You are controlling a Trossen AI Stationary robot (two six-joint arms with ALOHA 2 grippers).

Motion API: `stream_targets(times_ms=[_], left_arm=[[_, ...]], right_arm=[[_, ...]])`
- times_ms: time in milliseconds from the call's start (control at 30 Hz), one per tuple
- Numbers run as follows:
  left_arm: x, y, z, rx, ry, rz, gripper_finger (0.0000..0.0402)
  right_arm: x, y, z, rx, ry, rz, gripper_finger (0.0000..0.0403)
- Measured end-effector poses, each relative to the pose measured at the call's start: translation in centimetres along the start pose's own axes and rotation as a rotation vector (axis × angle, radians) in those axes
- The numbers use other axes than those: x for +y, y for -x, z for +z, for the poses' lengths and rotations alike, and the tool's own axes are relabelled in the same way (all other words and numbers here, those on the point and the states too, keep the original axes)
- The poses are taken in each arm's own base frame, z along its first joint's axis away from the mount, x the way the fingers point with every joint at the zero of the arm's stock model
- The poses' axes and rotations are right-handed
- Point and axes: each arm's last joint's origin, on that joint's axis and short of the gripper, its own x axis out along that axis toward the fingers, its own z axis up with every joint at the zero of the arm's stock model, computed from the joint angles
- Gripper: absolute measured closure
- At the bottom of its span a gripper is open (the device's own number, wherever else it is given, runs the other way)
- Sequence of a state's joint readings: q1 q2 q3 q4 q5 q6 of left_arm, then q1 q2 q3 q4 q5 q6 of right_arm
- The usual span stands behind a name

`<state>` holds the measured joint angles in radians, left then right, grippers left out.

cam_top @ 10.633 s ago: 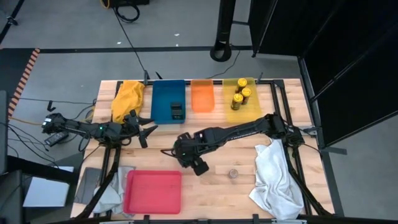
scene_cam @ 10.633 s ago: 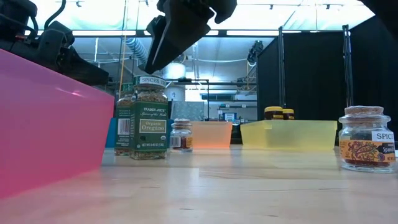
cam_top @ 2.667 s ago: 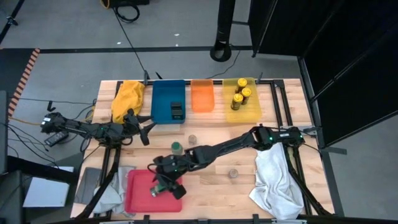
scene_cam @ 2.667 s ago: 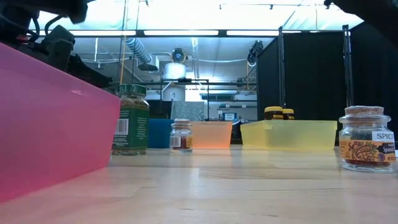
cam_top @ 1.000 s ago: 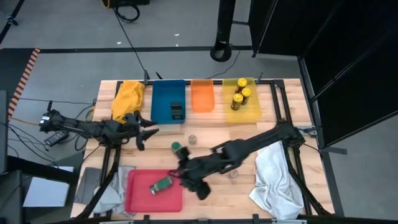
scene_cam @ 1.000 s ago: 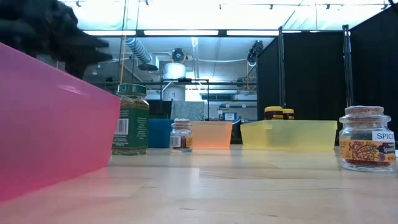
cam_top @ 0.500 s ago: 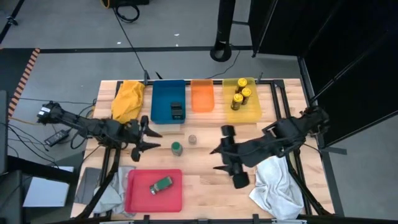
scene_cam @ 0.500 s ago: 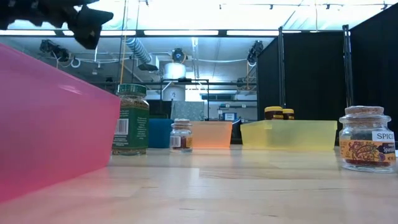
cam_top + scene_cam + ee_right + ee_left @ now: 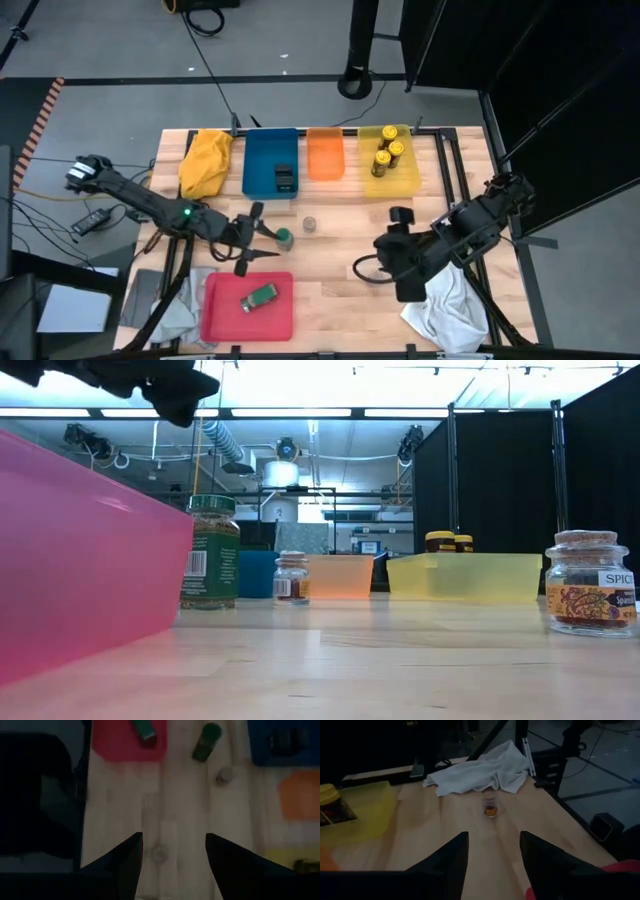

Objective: Sort spices by type
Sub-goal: Adjust the green seasoning bottle in the red bin

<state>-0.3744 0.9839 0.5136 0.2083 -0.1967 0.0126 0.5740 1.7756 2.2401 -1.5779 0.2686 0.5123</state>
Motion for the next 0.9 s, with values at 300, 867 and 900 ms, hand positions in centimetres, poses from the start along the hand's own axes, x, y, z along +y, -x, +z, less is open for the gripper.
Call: stream_targets(times_ms=[300, 867, 900], left_arm=[[-0.2, -1.2, 3.0, 0.443, 0.139, 0.088, 0.0219], [-5.2, -2.6, 1.2, 0.766, 0.907, 0.192, 0.0220], [-5.6, -2.4, 1.1, 0.772, 0.914, 0.210, 0.0220]], right_arm=[[2.1, 0.8, -1.4, -0.007, -0.039, 0.040, 0.0179], [6.4, 2.3, -4.5, -0.058, -0.013, 0.042, 0.0179], [6.6, 2.4, -4.8, -0.069, -0.007, 0.037, 0.0179]])
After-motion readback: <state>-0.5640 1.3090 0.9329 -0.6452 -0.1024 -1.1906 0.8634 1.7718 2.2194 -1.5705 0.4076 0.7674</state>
